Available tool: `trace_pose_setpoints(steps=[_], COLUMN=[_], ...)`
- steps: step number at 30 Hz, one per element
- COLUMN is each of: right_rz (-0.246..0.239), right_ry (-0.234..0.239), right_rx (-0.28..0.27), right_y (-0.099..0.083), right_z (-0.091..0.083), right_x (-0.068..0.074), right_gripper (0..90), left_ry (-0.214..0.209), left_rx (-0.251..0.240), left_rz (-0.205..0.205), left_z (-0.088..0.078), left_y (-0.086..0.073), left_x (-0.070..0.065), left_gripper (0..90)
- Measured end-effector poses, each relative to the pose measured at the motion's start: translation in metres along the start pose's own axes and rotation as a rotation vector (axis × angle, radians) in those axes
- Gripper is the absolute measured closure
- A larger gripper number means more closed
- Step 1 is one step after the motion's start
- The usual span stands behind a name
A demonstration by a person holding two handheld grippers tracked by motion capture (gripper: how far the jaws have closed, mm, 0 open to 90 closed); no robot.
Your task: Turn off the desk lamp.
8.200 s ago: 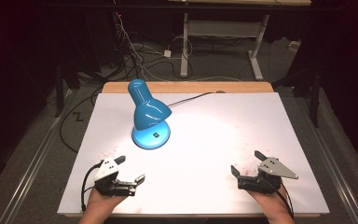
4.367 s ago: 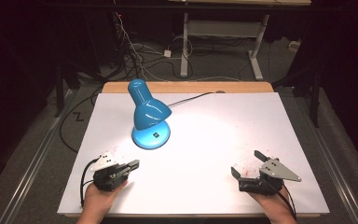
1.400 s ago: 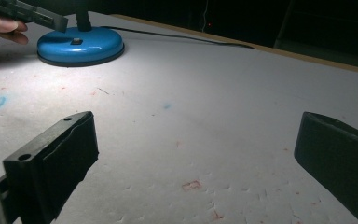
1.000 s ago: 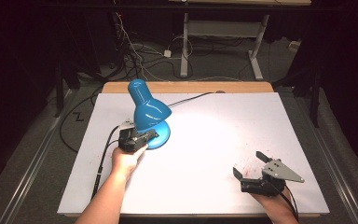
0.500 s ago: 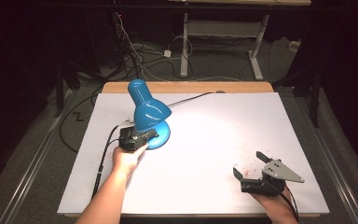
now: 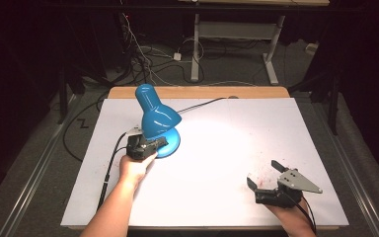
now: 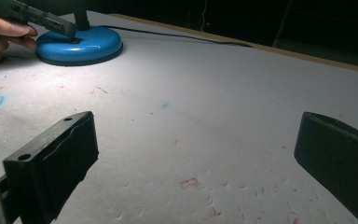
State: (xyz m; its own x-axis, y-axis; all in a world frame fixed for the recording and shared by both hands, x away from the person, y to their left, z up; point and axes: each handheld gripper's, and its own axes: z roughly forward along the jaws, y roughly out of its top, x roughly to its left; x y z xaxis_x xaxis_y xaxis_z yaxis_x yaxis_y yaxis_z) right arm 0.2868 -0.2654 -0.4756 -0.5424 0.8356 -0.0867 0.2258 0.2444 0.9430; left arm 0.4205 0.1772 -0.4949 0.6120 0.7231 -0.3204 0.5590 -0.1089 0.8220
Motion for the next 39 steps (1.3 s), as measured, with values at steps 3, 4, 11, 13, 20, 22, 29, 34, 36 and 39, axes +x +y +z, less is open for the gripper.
trace_pose_setpoints(steps=[3, 4, 11, 13, 20, 22, 29, 34, 36, 39], right_rz=[-0.004, -0.002, -0.004, -0.004, 0.003, 0.000, 0.000, 0.002, 0.001, 0.006], right_ry=[0.001, 0.000, 0.003, 0.002, -0.003, -0.004, -0.005, -0.007, -0.008, -0.011], right_rx=[0.000, 0.000, 0.002, 0.000, -0.006, -0.006, -0.006, -0.005, -0.003, -0.003], right_y=[0.000, 0.000, 0.000, 0.000, 0.001, 0.000, 0.000, 0.000, 0.000, 0.000], right_z=[0.000, 0.000, 0.000, -0.001, -0.002, -0.003, -0.003, -0.003, -0.003, -0.003], right_x=[0.000, 0.001, 0.002, 0.002, 0.000, -0.001, -0.001, -0.001, -0.001, -0.001], right_gripper=[0.3, 0.3, 0.3, 0.3, 0.3, 0.3, 0.3, 0.3, 0.3, 0.3], left_ry=[-0.001, -0.001, 0.021, 0.022, 0.044, 0.052, 0.075, 0.091, 0.103, 0.111], left_rx=[0.000, 0.000, 0.004, 0.004, 0.003, -0.002, -0.001, 0.009, 0.020, 0.036], left_rz=[-0.002, -0.003, -0.049, -0.034, -0.027, -0.026, -0.010, 0.004, 0.011, 0.023], left_z=[0.000, 0.000, 0.001, 0.001, -0.004, -0.008, -0.024, -0.036, -0.041, -0.047], left_y=[0.000, 0.000, 0.000, 0.000, 0.000, 0.000, -0.005, -0.012, -0.015, -0.020], left_x=[0.000, 0.000, 0.004, 0.002, 0.001, 0.001, -0.002, -0.007, -0.010, -0.015], left_gripper=[88.2, 88.2, 88.4, 88.4, 88.4, 88.4, 88.3, 88.3, 88.3, 88.3])
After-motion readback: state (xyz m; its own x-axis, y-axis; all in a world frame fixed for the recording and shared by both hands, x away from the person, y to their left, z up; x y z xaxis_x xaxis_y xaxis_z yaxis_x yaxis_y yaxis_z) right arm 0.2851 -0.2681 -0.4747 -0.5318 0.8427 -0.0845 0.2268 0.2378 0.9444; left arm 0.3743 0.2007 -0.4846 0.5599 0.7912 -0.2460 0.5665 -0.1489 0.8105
